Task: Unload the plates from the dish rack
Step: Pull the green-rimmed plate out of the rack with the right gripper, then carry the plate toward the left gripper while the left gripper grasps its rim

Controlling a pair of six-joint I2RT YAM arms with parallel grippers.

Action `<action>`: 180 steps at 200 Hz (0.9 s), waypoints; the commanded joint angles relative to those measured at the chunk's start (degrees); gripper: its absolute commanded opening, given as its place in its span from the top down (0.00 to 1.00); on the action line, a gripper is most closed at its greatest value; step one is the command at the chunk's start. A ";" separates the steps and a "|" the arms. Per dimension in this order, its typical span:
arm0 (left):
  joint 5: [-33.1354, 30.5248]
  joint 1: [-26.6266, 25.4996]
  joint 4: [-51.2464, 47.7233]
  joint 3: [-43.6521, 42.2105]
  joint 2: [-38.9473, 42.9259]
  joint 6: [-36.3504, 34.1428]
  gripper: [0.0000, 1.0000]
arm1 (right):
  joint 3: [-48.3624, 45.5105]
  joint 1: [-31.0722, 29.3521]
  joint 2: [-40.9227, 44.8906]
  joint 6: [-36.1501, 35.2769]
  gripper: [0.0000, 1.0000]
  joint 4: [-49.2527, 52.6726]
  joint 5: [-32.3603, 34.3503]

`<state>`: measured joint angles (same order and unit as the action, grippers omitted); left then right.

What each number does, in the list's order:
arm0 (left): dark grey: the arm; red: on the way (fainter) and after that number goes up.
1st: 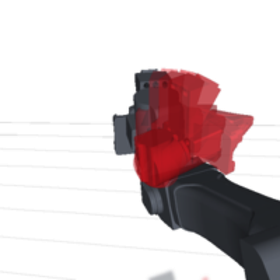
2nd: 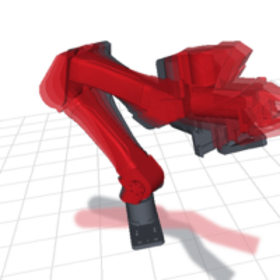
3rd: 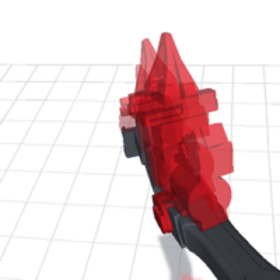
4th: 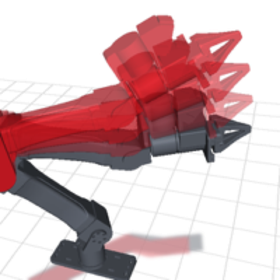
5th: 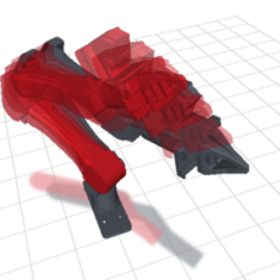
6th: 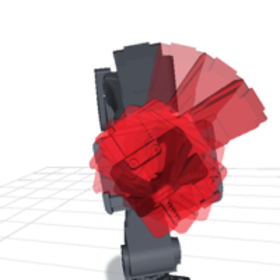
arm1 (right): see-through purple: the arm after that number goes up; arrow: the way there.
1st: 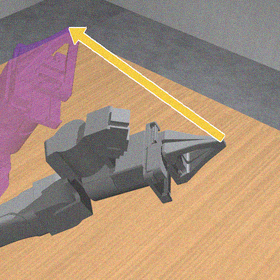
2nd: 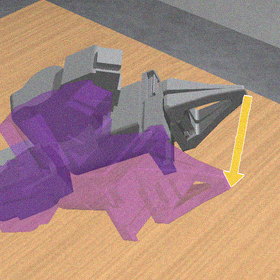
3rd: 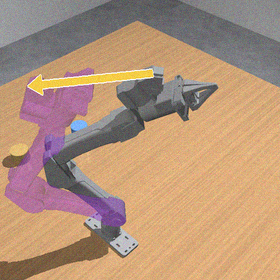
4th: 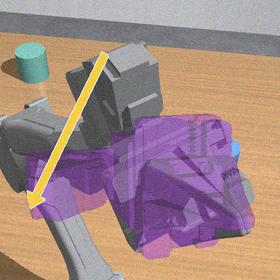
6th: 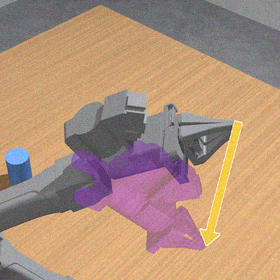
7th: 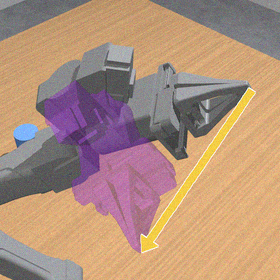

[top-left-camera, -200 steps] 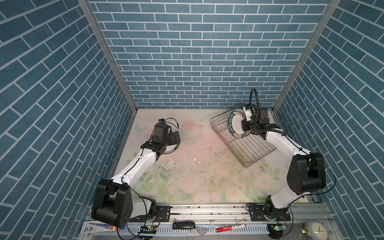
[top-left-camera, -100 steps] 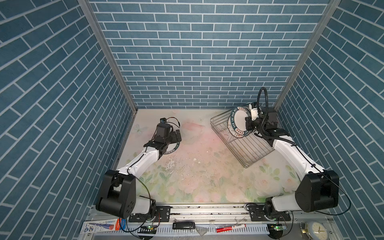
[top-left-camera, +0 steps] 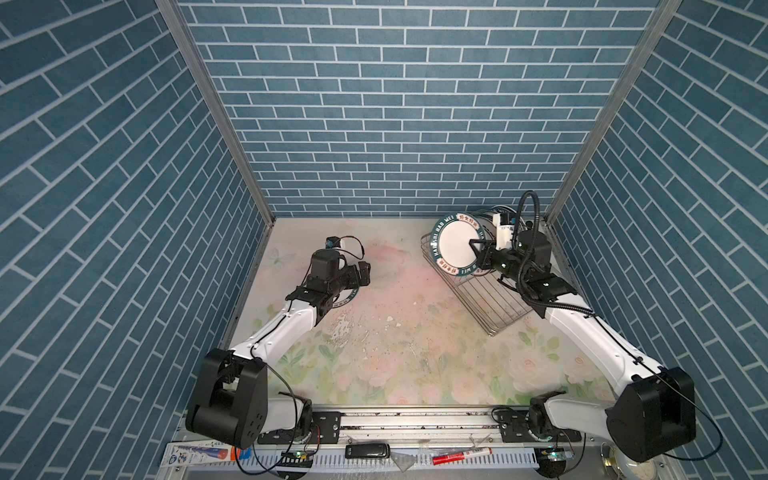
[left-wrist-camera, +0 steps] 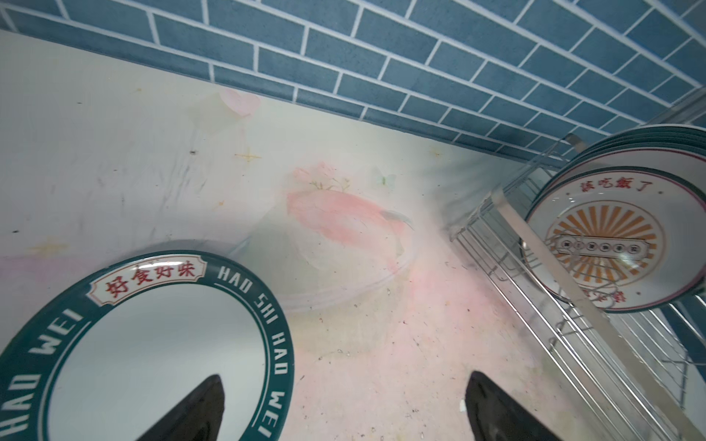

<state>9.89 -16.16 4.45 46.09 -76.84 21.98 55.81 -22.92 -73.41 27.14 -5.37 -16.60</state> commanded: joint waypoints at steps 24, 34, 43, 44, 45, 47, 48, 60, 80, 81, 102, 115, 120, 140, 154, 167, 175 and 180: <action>12.31 -0.18 5.44 -0.07 -3.50 2.92 0.01 | 0.82 -7.51 -9.97 18.29 1.00 -12.31 -6.40; 13.24 -0.12 4.87 0.60 -4.33 3.45 0.01 | 1.14 -8.33 -11.91 18.78 1.00 -13.60 -6.68; 13.91 -0.02 4.80 0.87 -4.79 3.72 0.01 | 1.39 -8.68 -13.30 19.04 1.00 -14.23 -6.68; 13.96 -0.01 4.84 0.90 -4.80 3.70 0.01 | 1.35 -8.70 -13.41 19.07 1.00 -14.41 -6.77; 14.08 -0.01 4.90 0.92 -4.90 3.70 0.01 | 1.38 -8.76 -13.55 19.04 1.00 -14.63 -6.82; 14.30 0.06 4.99 0.93 -4.99 3.86 0.01 | 1.35 -8.82 -13.83 19.04 1.00 -14.95 -6.99; 14.33 0.07 5.01 0.89 -5.03 3.95 0.01 | 1.29 -8.86 -13.90 19.07 1.00 -15.12 -7.15; 15.91 0.55 5.87 0.65 -5.23 5.02 0.01 | 1.19 -9.07 -14.90 19.31 1.00 -16.59 -7.92; 19.26 1.30 8.55 -0.12 -5.32 6.90 0.01 | 1.48 -9.16 -16.27 19.95 1.00 -17.71 -9.30; 19.41 1.30 8.56 -0.07 -5.33 7.01 0.01 | 1.48 -9.16 -16.27 19.95 1.00 -17.71 -9.30; 23.06 1.40 10.06 0.32 -6.96 8.55 0.01 | 1.99 -9.16 -18.75 23.05 1.00 -21.99 -12.87; 25.81 1.48 11.86 0.74 -8.60 9.98 0.05 | 2.49 -9.25 -20.63 25.11 1.00 -24.47 -14.85; 26.99 1.57 12.64 0.89 -9.37 10.42 0.08 | 2.68 -9.32 -21.30 25.73 1.00 -25.15 -15.22; 29.22 1.66 14.09 1.46 -11.37 11.95 0.13 | 3.00 -9.65 -23.56 27.88 1.00 -28.38 -16.75; 29.55 1.66 14.20 1.62 -11.58 12.12 0.17 | 3.45 -9.93 -24.34 28.32 1.00 -28.65 -17.06; 29.38 1.64 14.27 1.40 -11.22 11.79 0.23 | 3.62 -10.06 -24.81 28.41 1.00 -28.99 -17.30; 29.31 1.66 14.23 1.32 -11.06 11.74 0.29 | 3.71 -10.04 -25.08 28.63 1.00 -29.14 -17.41; 29.26 1.68 14.18 1.33 -10.97 11.69 0.31 | 3.62 -10.04 -25.21 28.83 1.00 -29.46 -17.41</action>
<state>37.26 -14.90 16.40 46.39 -88.51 33.56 55.96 -32.64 -98.61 52.66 -28.56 -31.46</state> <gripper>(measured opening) 0.754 0.113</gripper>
